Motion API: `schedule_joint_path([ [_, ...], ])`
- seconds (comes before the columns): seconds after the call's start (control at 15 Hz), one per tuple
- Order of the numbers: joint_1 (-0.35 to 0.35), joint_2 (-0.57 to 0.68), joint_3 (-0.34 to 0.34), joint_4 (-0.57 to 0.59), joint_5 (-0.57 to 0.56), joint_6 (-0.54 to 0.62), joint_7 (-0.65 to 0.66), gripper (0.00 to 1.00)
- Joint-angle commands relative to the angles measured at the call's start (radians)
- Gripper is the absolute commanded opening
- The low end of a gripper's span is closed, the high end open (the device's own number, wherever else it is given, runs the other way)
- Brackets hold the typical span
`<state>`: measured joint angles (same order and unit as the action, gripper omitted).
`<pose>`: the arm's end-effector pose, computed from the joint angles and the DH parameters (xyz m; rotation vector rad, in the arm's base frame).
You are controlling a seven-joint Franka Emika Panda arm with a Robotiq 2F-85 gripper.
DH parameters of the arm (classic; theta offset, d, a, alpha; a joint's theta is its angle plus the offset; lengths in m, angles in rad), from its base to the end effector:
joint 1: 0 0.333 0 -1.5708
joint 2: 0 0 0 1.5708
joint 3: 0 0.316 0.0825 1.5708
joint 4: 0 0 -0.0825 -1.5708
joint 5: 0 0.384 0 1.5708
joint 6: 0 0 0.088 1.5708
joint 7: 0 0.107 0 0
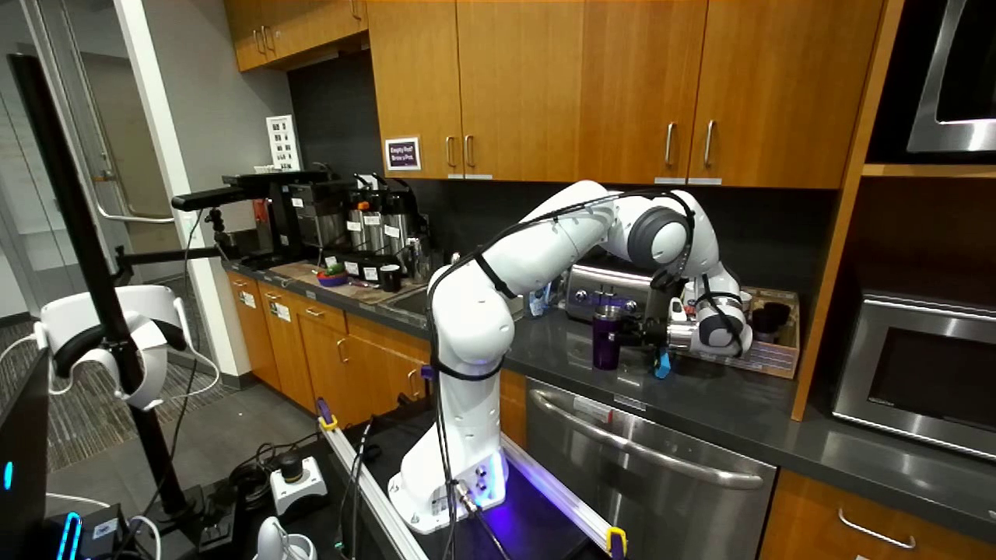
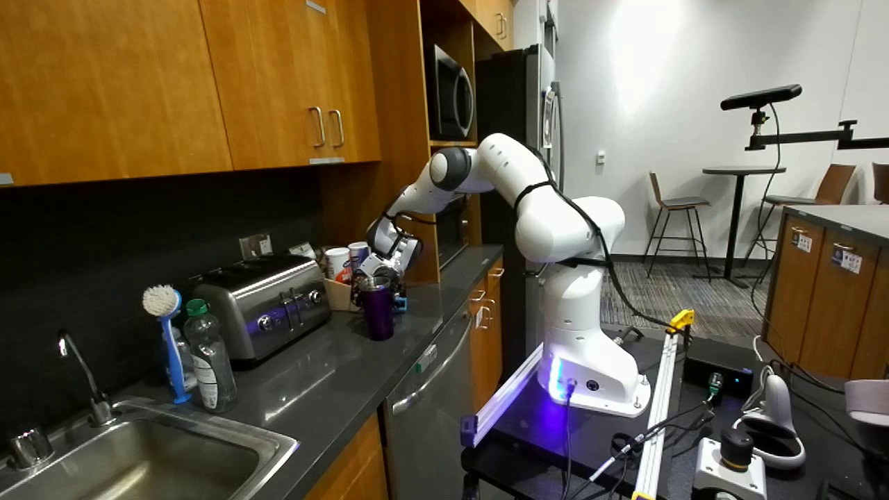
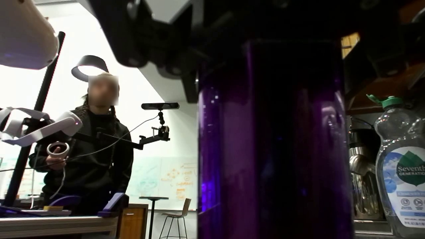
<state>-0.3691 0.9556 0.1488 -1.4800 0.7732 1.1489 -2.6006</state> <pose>0.5799 -0.0455 0.1353 -0.7675 -1.4787 -0.7797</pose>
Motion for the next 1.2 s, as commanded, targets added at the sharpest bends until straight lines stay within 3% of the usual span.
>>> schedule_joint_path([
  [0.0, -0.013, -0.003, 0.017, -0.001, -0.013, 0.006, 0.000, 1.00],
  [0.73, -0.067, -0.029, 0.067, -0.057, 0.012, 0.111, 0.000, 1.00],
  [0.8, -0.039, -0.002, 0.043, -0.022, 0.006, 0.069, 0.000, 1.00],
  [1.13, -0.050, -0.002, 0.056, -0.029, 0.006, 0.081, 0.000, 1.00],
])
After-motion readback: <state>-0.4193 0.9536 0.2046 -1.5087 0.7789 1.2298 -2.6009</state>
